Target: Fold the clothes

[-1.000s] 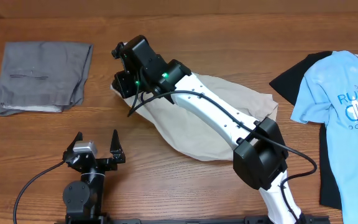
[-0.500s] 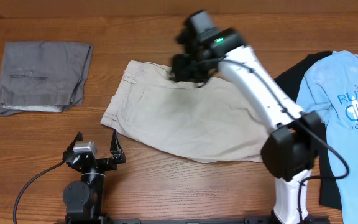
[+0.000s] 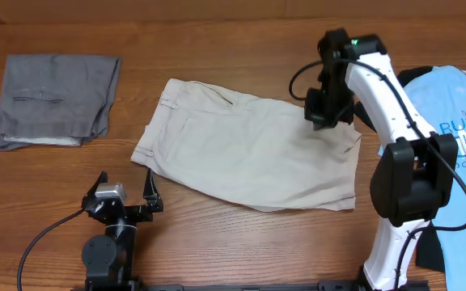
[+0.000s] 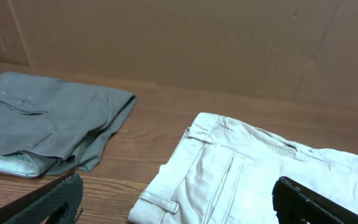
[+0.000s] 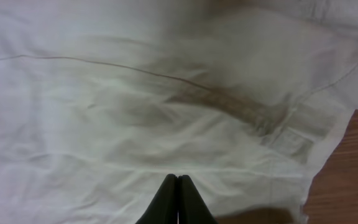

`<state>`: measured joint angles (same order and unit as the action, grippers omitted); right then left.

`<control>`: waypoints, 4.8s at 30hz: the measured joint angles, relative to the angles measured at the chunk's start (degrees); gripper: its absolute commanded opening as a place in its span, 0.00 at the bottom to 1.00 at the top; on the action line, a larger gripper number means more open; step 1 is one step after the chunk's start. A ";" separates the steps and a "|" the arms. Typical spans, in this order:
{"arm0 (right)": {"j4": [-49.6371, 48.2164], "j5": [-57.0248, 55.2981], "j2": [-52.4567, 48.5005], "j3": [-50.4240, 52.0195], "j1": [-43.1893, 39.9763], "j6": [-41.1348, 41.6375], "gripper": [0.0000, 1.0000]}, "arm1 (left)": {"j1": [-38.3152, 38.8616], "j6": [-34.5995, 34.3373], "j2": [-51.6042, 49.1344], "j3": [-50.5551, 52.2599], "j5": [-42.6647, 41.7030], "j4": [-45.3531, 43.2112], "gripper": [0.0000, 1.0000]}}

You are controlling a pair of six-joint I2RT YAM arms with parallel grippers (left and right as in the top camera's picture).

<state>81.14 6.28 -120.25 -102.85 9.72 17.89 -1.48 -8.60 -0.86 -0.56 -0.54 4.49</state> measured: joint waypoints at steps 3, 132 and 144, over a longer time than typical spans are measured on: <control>-6.32 -0.96 0.00 6.60 -0.70 0.07 0.04 | 0.00 0.00 0.00 0.00 0.00 0.00 1.00; -57.64 8.55 0.70 25.14 -21.38 -5.64 0.33 | 0.00 0.00 0.00 0.04 0.22 -0.04 1.00; -32.98 12.98 10.93 11.43 -22.01 -6.03 0.52 | 0.00 -0.02 0.00 0.04 0.22 -0.02 1.00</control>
<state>48.16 19.27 -109.32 -91.42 -12.29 11.86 -1.48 -8.62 -0.86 -0.51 -0.32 4.47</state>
